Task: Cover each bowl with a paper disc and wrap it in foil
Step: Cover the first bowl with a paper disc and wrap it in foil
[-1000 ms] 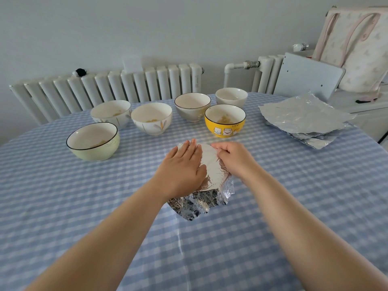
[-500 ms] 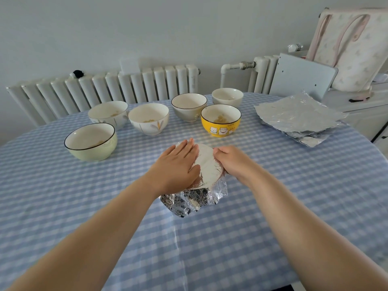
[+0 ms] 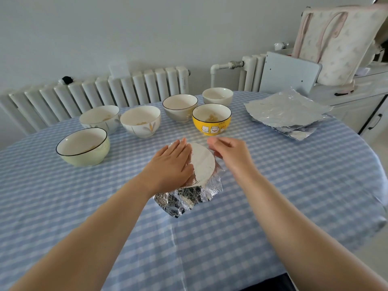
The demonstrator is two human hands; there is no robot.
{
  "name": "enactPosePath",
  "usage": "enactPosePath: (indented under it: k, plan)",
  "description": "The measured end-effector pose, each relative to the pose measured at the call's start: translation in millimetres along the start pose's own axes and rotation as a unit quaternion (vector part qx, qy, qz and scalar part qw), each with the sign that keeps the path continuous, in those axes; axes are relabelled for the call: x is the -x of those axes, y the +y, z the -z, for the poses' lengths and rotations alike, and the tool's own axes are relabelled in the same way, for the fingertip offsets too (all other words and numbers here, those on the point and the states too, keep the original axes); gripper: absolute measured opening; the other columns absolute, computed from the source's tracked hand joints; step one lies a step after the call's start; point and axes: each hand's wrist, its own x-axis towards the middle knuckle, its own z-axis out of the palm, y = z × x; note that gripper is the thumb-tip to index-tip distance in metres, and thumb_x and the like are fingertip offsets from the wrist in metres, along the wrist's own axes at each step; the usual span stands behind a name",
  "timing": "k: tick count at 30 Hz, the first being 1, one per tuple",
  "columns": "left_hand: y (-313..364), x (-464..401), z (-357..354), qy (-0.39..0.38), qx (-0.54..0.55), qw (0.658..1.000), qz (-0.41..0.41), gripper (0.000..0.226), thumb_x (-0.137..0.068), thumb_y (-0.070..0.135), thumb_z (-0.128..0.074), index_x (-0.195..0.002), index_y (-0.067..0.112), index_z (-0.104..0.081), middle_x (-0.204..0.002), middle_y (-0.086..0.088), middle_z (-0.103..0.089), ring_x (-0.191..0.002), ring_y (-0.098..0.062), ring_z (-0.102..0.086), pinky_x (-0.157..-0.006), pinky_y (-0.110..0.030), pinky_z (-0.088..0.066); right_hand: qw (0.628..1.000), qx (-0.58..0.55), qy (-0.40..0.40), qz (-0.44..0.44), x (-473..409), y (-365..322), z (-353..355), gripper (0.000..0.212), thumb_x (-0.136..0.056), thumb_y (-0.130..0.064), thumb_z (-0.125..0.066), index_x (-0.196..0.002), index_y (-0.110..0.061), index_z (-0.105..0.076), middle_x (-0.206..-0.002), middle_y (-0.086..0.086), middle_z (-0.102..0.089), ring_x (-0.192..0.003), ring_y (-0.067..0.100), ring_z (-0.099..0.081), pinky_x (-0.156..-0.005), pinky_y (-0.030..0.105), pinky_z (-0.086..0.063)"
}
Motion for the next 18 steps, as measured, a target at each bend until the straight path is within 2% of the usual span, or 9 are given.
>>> enactPosePath:
  k: [2,4,7,9,12,15,18]
  plan:
    - [-0.8,-0.3,-0.4,-0.001,-0.001,1.000,-0.001,0.078,-0.087,0.050,-0.004,-0.158,0.019,-0.002,-0.166,0.000,0.008,-0.152,-0.012,0.008,-0.122,-0.034,0.002,1.000,-0.012,-0.008,0.004,7.0,2.6,-9.1,0.017,-0.091,-0.029,-0.069,-0.096,-0.016,-0.079,-0.079,0.004,-0.075,-0.065,0.011,-0.066,-0.069,0.034,-0.053]
    - [-0.9,0.3,-0.9,-0.008,-0.003,1.000,0.000,0.078,-0.087,0.050,-0.003,-0.158,0.019,-0.001,-0.165,0.001,0.010,-0.151,-0.011,0.009,-0.122,-0.033,0.004,0.998,-0.054,0.012,-0.013,10.8,8.9,-14.8,0.013,-0.090,-0.021,-0.071,-0.098,-0.015,-0.079,-0.078,-0.005,-0.074,-0.064,0.002,-0.063,-0.067,0.030,-0.054]
    - [-0.2,-0.3,-1.8,-0.005,-0.006,1.000,0.003,0.078,-0.086,0.050,-0.003,-0.158,0.019,-0.001,-0.165,0.002,0.011,-0.151,-0.010,0.010,-0.122,-0.033,0.004,0.984,-0.157,0.032,-0.074,13.7,13.4,-18.0,0.006,-0.087,-0.016,-0.073,-0.086,-0.021,-0.076,-0.082,-0.003,-0.076,-0.079,0.008,-0.071,-0.081,0.031,-0.059]
    - [0.7,-0.7,-2.2,-0.003,-0.008,1.000,0.004,0.078,-0.086,0.050,-0.003,-0.158,0.019,-0.001,-0.165,0.002,0.011,-0.151,-0.010,0.010,-0.122,-0.032,0.004,0.973,-0.204,0.031,-0.107,13.1,15.7,-18.8,0.004,-0.087,-0.018,-0.074,-0.085,-0.017,-0.077,-0.084,0.004,-0.077,-0.086,0.019,-0.074,-0.085,0.040,-0.060]
    - [0.6,-1.9,-2.8,0.000,-0.010,1.000,0.005,0.078,-0.087,0.049,-0.003,-0.158,0.019,-0.001,-0.165,0.002,0.011,-0.151,-0.010,0.011,-0.122,-0.032,0.005,0.963,-0.232,0.032,-0.136,12.7,17.6,-20.1,0.014,-0.088,-0.024,-0.073,-0.088,-0.010,-0.077,-0.088,0.011,-0.077,-0.089,0.029,-0.073,-0.086,0.046,-0.059]
    - [-0.6,-3.3,-3.9,0.006,-0.011,1.000,0.007,0.080,-0.085,0.051,0.002,-0.158,0.019,0.000,-0.165,0.002,0.011,-0.151,-0.010,0.011,-0.121,-0.031,0.006,0.960,-0.234,0.035,-0.151,12.9,21.9,-20.1,0.015,-0.091,-0.024,-0.069,-0.086,-0.013,-0.077,-0.086,0.011,-0.076,-0.082,0.024,-0.070,-0.083,0.043,-0.057]
    - [-1.6,-2.2,-5.2,0.011,-0.007,1.000,0.003,0.094,-0.073,0.057,0.014,-0.158,0.019,0.000,-0.165,0.003,0.012,-0.151,-0.009,0.011,-0.121,-0.031,0.006,0.965,-0.207,0.037,-0.155,13.8,25.0,-19.9,0.012,-0.092,-0.022,-0.068,-0.084,-0.019,-0.076,-0.078,0.002,-0.075,-0.074,0.017,-0.068,-0.074,0.036,-0.056]
